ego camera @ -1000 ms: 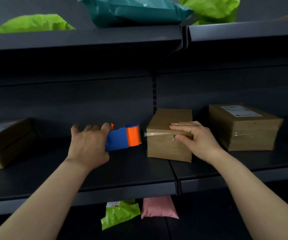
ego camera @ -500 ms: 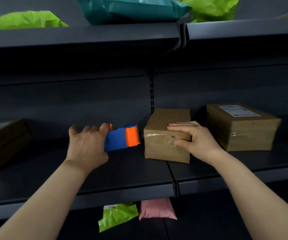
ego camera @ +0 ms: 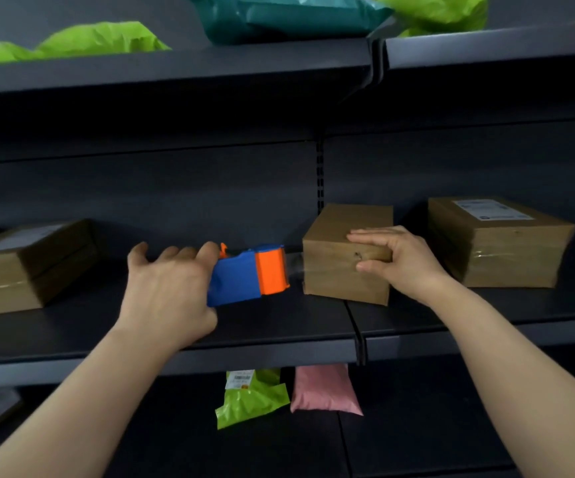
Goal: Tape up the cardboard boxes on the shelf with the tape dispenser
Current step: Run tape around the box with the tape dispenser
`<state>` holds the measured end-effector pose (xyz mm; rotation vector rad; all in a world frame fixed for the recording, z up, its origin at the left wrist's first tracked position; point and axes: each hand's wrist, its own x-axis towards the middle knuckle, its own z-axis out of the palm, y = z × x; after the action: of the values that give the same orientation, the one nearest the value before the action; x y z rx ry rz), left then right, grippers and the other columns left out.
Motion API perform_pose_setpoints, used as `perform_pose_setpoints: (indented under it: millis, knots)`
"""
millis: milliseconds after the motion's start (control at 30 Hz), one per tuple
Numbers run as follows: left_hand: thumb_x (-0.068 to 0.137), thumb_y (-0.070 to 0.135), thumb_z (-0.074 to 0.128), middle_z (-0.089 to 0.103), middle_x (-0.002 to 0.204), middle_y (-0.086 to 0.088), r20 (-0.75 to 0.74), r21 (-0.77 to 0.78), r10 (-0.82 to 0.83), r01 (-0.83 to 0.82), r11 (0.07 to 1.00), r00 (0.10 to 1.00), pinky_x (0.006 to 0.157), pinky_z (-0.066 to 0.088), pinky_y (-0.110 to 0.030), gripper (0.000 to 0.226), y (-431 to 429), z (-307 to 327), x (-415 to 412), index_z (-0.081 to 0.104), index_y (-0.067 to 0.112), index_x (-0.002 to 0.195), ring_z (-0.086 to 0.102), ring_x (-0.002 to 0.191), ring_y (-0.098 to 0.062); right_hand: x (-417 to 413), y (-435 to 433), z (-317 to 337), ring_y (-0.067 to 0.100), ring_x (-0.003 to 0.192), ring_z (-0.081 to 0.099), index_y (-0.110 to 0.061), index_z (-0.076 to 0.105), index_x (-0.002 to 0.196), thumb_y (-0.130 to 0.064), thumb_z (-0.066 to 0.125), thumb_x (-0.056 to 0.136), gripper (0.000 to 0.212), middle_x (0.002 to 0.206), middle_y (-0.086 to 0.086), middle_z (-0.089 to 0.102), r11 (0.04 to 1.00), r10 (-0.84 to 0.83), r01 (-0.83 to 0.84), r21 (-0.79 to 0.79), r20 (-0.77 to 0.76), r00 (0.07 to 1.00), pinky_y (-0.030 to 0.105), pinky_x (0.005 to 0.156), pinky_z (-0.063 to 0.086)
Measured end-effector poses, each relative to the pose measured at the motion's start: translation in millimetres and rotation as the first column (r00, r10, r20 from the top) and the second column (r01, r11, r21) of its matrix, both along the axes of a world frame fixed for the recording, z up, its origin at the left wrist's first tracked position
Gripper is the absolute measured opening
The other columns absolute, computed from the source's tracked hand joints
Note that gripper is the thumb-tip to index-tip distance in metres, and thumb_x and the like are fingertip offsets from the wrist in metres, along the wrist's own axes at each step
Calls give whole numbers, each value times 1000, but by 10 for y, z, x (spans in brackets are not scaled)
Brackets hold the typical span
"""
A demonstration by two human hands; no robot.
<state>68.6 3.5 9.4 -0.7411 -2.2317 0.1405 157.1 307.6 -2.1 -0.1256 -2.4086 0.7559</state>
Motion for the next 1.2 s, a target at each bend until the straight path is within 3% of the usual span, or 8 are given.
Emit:
perform_pose_setpoints:
  millis: [400, 767, 933, 1100, 1200]
  knots:
    - [45, 24, 80, 62, 74, -3, 26, -43, 77, -76, 996, 997, 93, 38, -61, 68, 89, 23, -53, 59, 15, 109, 61, 74, -30, 19, -24, 32, -7, 117, 36, -38, 64, 120, -21, 83, 74, 53, 114, -32, 51, 999, -4, 5, -54, 26, 1000, 18, 109, 23]
    - [43, 25, 81, 61, 70, -4, 12, -41, 89, -89, 995, 996, 90, 38, -60, 67, 172, 33, -107, 59, 13, 106, 60, 70, -31, -4, -6, 18, -4, 119, 38, -38, 64, 120, -15, 88, 65, 64, 117, -29, 53, 998, 0, 1, -60, 22, 1000, 18, 109, 23]
    - [58, 33, 74, 63, 86, 1, 75, -91, 134, -127, 988, 988, 98, 33, -56, 68, 232, 70, -86, 52, 20, 121, 61, 86, -26, -4, 3, 12, -4, 122, 39, -46, 60, 114, -15, 89, 63, 66, 121, -26, 55, 995, 29, -28, -95, 12, 1000, 20, 112, 24]
    - [54, 31, 75, 63, 83, -1, 73, -74, 139, -134, 988, 988, 97, 35, -57, 67, 256, 70, -101, 56, 19, 117, 61, 83, -27, -5, -4, 18, -5, 121, 39, -46, 59, 112, -14, 89, 62, 67, 111, -36, 49, 994, 32, -30, -107, 14, 999, 19, 112, 23]
    - [62, 36, 72, 63, 93, 3, 108, -103, 177, -166, 981, 978, 101, 32, -56, 67, 292, 83, -70, 48, 23, 124, 60, 92, -24, -3, -5, 17, -7, 120, 38, -47, 59, 113, -14, 89, 62, 68, 114, -33, 51, 994, 33, -31, -105, 17, 999, 19, 112, 23]
